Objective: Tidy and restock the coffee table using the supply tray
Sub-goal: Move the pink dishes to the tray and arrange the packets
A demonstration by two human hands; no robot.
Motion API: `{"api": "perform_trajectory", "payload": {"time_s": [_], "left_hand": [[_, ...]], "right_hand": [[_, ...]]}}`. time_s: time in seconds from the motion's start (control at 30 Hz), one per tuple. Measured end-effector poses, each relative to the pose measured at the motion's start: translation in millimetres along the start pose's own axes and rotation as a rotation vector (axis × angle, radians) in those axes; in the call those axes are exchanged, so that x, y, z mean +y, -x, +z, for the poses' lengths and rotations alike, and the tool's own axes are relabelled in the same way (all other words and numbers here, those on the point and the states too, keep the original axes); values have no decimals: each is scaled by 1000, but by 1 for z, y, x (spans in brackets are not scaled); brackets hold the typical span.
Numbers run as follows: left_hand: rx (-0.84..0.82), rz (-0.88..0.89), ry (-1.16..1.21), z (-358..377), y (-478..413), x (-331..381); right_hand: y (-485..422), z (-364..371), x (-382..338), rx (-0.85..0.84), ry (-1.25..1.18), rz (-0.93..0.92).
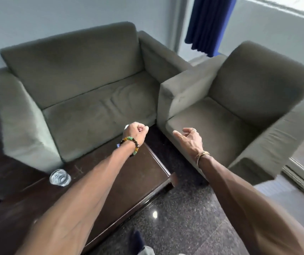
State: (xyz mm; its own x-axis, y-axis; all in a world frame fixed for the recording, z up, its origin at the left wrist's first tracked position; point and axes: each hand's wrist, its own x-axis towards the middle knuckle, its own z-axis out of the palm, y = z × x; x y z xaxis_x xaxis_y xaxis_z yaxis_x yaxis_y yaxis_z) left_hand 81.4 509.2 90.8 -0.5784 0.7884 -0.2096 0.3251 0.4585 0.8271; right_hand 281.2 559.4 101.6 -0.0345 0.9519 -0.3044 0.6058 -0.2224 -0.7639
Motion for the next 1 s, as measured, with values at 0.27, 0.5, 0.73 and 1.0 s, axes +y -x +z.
{"api": "perform_trajectory", "payload": {"time_s": [0.27,0.5,0.73,1.0], "left_hand": [[179,-190,88,-65,-52,-37],[331,-433,172,-72,-68,-114],[404,-593,269,-51,-79,-164],[420,-739,355,-36,-116,-216]], "right_hand": [[-46,86,-65,-164,53,-100],[-84,182,-56,-430,208,-121],[-106,246,-40,-666,384,-141],[-126,311,-40,-749,486,-136]]}}
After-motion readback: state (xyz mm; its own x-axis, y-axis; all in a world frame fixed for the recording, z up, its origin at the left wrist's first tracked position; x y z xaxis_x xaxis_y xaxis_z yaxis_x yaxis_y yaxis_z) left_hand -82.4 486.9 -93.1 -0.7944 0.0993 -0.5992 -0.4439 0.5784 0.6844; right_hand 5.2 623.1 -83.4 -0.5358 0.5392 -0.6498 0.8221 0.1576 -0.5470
